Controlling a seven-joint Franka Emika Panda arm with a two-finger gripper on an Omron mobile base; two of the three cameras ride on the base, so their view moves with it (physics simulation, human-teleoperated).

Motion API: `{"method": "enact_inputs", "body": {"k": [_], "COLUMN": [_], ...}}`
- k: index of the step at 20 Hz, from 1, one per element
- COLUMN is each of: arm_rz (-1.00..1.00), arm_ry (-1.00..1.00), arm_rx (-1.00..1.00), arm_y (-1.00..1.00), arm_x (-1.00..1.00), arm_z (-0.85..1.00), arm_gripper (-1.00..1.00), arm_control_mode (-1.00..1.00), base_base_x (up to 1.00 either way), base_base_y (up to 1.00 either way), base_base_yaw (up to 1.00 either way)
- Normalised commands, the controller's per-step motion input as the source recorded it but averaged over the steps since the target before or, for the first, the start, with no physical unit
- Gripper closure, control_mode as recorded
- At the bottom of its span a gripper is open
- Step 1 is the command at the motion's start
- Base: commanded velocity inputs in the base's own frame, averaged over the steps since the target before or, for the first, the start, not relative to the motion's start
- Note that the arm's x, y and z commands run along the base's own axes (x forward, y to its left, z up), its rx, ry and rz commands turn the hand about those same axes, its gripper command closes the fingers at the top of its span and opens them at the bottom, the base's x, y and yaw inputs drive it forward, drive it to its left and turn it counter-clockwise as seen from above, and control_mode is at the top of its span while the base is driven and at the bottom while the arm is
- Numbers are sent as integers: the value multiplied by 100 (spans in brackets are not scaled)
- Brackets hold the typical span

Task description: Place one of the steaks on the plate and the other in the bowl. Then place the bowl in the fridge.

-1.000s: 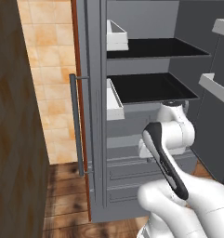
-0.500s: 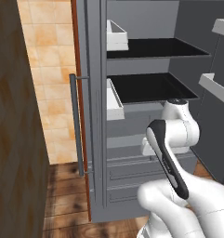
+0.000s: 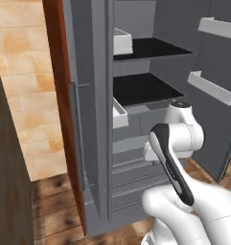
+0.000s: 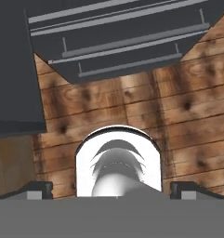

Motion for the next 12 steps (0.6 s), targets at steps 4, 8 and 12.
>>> {"method": "enact_inputs", "body": {"k": [4, 8, 12], "arm_rz": [0, 0, 0], "arm_ry": [0, 0, 0], "arm_rx": [0, 0, 0], "arm_y": [0, 0, 0], "arm_x": [0, 0, 0], "arm_z": [0, 0, 0], "arm_gripper": [-100, -100, -100], "arm_control_mode": [100, 100, 100], "base_base_x": [-44, -32, -2], "base_base_y": [12, -6, -22], "base_base_yaw": [-60, -62, -84]}}
